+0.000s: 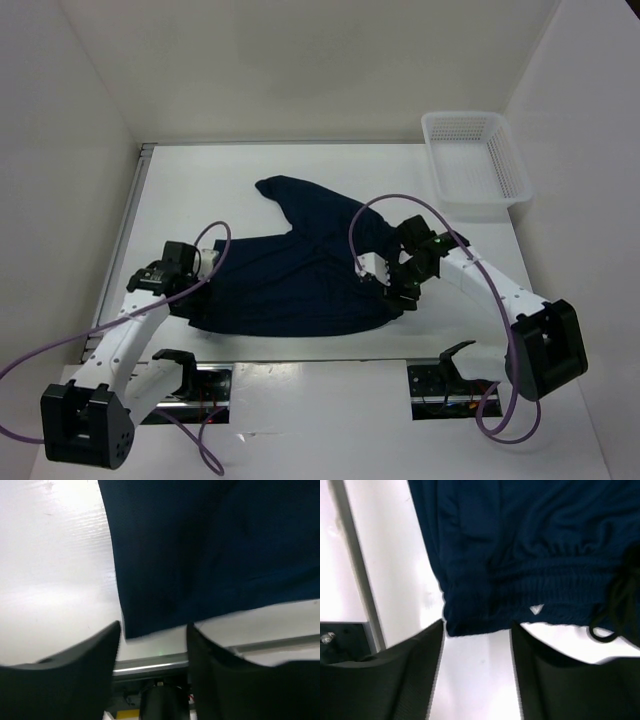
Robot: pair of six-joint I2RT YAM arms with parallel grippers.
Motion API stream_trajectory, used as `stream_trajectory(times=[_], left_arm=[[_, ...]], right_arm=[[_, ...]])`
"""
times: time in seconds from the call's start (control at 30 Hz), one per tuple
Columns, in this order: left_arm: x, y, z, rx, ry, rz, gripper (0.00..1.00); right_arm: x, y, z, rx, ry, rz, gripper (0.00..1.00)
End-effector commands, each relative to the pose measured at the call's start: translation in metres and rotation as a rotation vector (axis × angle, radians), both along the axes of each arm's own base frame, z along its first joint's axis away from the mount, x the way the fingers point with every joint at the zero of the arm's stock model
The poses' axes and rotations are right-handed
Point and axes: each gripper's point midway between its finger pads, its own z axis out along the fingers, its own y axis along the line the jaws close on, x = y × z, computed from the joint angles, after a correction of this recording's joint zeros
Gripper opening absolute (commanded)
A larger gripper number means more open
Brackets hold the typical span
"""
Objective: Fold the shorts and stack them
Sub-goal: Flatten the shorts out
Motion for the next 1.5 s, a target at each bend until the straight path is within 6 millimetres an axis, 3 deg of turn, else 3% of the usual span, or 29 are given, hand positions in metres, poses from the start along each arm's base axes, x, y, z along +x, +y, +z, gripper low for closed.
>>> stream_trajectory(times=[0.0,0.1,0.2,0.27,0.3,0.33,0.37,0.4,0.47,0.5,0.53,0.57,0.63,0.67,0.7,0.77,0.83,0.93,0.97,1.0,1.1,1.17,1.23,1.27,1.3,1.37,1.4,1.47], left_arm=[[0.006,-0.009,0.024,-0.047,-0.035,-0.023,0.66],[0.015,-0.012,0.03,-0.059,-0.048,-0.027,0.74],[0.049,-0.012,0.046,-0.057,-0.151,-0.017,0.75],[0.092,-0.008,0.064,-0.062,-0.291,0.011,0.79],[0.108,-0.008,0.059,-0.062,-0.292,0.011,0.79],[0.135,-0.001,0.066,-0.04,-0.373,0.035,0.79],[0.15,0.0,0.066,-0.032,-0.388,0.04,0.79],[0.17,0.005,0.058,-0.019,-0.369,0.056,0.79],[0.202,0.011,0.056,0.002,-0.411,0.077,0.79],[0.217,0.011,0.04,0.003,-0.394,0.077,0.79],[0.228,0.013,0.041,0.01,-0.407,0.082,0.79],[0.233,0.013,0.022,0.012,-0.364,0.082,0.79],[0.24,0.012,0.011,0.014,-0.343,0.081,0.8],[0.237,0.011,-0.009,0.007,-0.291,0.076,0.8],[0.235,0.011,-0.017,0.008,-0.267,0.076,0.8],[0.227,0.008,-0.041,-0.002,-0.202,0.069,0.8],[0.222,0.005,-0.048,-0.018,-0.178,0.061,0.78],[0.213,0.008,-0.06,-0.003,-0.136,0.067,0.52],[0.211,0.014,-0.06,0.031,-0.128,0.081,0.38],[0.205,0.019,-0.063,0.033,-0.11,0.094,0.11],[0.197,0.027,-0.059,0.058,-0.089,0.112,0.07],[0.204,0.024,-0.044,0.04,-0.108,0.106,0.44],[0.241,0.011,-0.006,-0.031,-0.22,0.077,0.65],[0.255,0.003,0.009,-0.054,-0.264,0.056,0.82],[0.282,-0.009,0.037,-0.095,-0.339,0.025,0.84],[0.308,-0.016,0.05,-0.131,-0.388,0.002,0.88],[0.329,-0.029,0.063,-0.175,-0.423,-0.034,0.89],[0.352,-0.037,0.069,-0.214,-0.456,-0.062,0.89]], right_arm=[[-0.009,-0.005,0.014,-0.013,-0.005,0.07,0.66],[0.016,-0.003,0.03,-0.019,-0.079,-0.016,0.71],[0.054,0.016,0.063,0.066,-0.162,-0.165,0.71],[0.071,0.036,0.075,0.163,-0.138,-0.261,0.71],[0.097,0.049,0.096,0.237,-0.212,-0.301,0.71],[0.11,0.059,0.103,0.285,-0.22,-0.339,0.71],[0.126,0.064,0.099,0.308,-0.184,-0.456,0.71],[0.156,0.073,0.117,0.374,-0.267,-0.508,0.71],[0.195,0.07,0.109,0.364,-0.307,-0.678,0.71],[0.216,0.068,0.115,0.393,-0.354,-0.725,0.71],[0.228,0.063,0.112,0.393,-0.359,-0.764,0.71],[0.249,0.05,0.101,0.381,-0.347,-0.842,0.71],[0.269,0.036,0.094,0.375,-0.36,-0.895,0.71],[0.279,0.024,0.09,0.367,-0.37,-0.94,0.71],[0.286,0.014,0.074,0.324,-0.374,-0.978,0.71],[0.291,0.007,0.062,0.29,-0.382,-0.973,0.71],[0.292,-0.005,0.046,0.238,-0.382,-1.001,0.71],[0.287,-0.011,0.029,0.194,-0.376,-1.011,0.71],[0.286,-0.011,0.021,0.186,-0.367,-1.011,0.71],[0.286,-0.013,0.017,0.175,-0.364,-1.026,0.71],[0.284,-0.019,0.006,0.141,-0.377,-1.028,0.71],[0.283,-0.024,0.003,0.116,-0.387,-1.03,0.71],[0.28,-0.027,-0.001,0.102,-0.386,-1.036,0.71],[0.28,-0.027,-0.001,0.097,-0.391,-1.028,0.71],[0.278,-0.028,-0.004,0.091,-0.384,-1.027,0.71],[0.278,-0.028,-0.004,0.091,-0.384,-1.027,0.71],[0.278,-0.028,-0.004,0.087,-0.388,-1.02,0.71],[0.277,-0.029,-0.002,0.088,-0.398,-1.012,0.71]])
